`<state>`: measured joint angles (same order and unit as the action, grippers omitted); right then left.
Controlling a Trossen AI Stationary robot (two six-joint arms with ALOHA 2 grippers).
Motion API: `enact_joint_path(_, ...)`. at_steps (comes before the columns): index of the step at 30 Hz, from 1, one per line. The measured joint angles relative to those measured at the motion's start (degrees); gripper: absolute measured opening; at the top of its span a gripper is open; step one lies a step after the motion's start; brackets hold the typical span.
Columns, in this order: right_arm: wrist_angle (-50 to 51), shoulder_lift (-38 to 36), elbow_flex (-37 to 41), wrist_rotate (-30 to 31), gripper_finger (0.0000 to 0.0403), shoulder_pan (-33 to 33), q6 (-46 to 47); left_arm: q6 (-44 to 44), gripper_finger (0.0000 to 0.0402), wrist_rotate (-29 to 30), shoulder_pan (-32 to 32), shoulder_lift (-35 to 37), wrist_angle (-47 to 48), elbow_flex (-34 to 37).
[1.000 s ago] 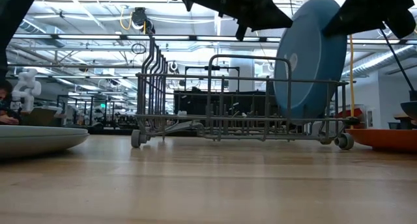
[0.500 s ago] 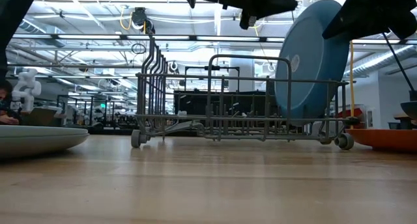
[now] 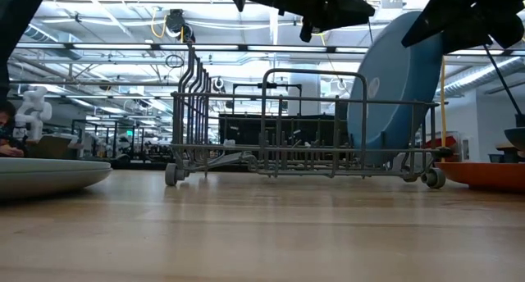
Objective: Sort dishes
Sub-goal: Put the blue plate into the dish rack
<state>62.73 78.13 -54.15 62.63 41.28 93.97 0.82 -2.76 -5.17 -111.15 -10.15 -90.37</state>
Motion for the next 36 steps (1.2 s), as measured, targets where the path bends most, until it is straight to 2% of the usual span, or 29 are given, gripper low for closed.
enact_joint_path(11,6.1,0.0,-2.7,0.0,0.0258,0.1,1.4,0.0,0.0094,0.0,0.0,0.0,2.0,0.0)
enact_joint_path(26,26.4,0.0,-12.6,0.3,0.0258,0.1,4.8,-0.5,0.0094,0.0,1.0,0.0,6.2,0.0)
enact_joint_path(36,27.2,-0.2,-22.0,3.6,0.0258,-0.1,-9.6,-1.8,0.0094,0.3,0.7,1.9,6.9,0.1)
